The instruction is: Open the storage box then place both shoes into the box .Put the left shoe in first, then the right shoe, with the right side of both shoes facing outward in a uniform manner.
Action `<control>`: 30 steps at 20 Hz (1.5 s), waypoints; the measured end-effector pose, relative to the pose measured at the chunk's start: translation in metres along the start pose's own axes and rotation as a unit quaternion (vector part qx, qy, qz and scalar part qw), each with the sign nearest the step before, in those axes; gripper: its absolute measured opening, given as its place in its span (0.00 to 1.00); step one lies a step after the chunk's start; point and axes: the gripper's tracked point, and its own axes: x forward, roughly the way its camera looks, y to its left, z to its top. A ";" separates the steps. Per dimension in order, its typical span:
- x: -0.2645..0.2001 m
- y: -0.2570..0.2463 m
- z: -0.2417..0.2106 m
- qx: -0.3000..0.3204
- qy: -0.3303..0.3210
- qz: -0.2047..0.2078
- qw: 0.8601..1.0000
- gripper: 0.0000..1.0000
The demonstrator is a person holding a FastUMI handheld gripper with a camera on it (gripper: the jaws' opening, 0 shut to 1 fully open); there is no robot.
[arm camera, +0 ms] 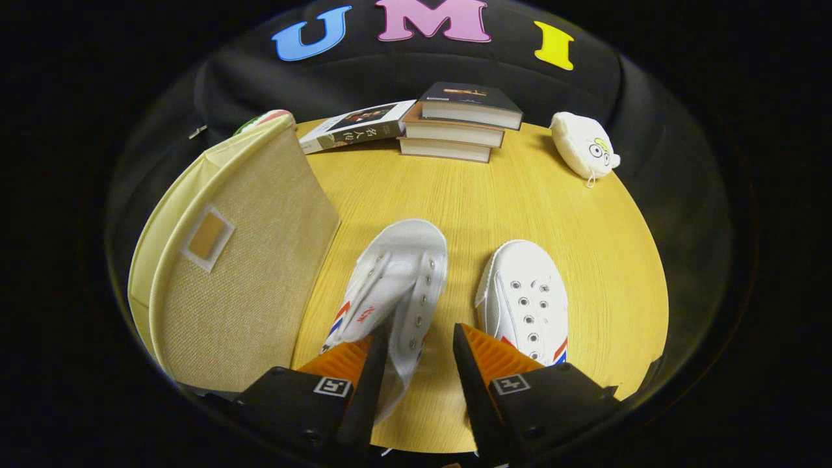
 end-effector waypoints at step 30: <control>-0.138 0.099 0.147 0.200 -0.009 0.099 0.975 0.05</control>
